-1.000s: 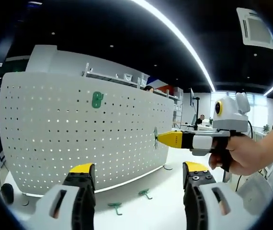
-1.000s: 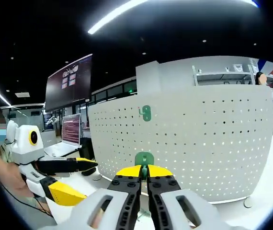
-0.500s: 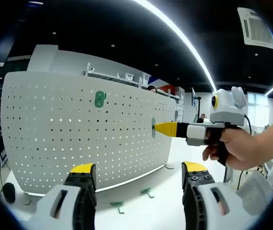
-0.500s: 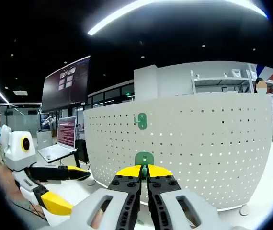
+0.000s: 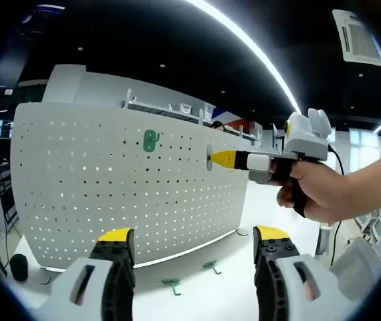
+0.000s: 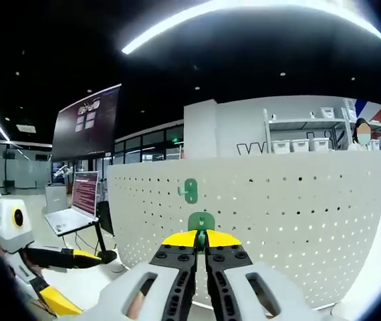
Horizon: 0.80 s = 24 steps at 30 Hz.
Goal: Insert the hook assembly into the mounting plate slot until the hook locks in place.
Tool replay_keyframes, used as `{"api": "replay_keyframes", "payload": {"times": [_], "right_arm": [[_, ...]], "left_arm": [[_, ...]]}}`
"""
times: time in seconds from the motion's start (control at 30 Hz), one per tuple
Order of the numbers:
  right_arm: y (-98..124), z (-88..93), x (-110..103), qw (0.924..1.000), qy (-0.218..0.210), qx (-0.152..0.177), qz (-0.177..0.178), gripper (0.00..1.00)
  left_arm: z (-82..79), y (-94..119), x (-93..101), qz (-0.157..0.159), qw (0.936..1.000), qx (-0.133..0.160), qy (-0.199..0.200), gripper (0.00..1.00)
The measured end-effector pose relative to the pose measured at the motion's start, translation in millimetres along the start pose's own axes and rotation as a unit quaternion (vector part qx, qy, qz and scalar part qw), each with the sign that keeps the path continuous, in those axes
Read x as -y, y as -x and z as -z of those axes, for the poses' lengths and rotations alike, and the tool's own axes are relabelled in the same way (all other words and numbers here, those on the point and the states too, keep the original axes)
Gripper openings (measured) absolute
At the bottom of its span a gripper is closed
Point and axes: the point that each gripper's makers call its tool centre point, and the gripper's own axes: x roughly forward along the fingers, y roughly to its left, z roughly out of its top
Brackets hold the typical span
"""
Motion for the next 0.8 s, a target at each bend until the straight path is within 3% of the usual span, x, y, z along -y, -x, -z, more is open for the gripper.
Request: {"api": "replay_keyframes", "payload": {"times": [0.37, 0.8], "right_arm": [[-21.7, -16.8, 12.5, 0.9994, 0.019, 0.017, 0.021, 0.01], [-43.1, -25.4, 11.0, 0.9985, 0.021, 0.038, 0.034, 0.01]], "left_arm": [[-2.3, 7.9, -8.2, -0.012, 0.9999, 0.005, -0.002, 0.74], [-4.1, 16.3, -17.0, -0.024, 0.9997, 0.008, 0.003, 0.74]]}}
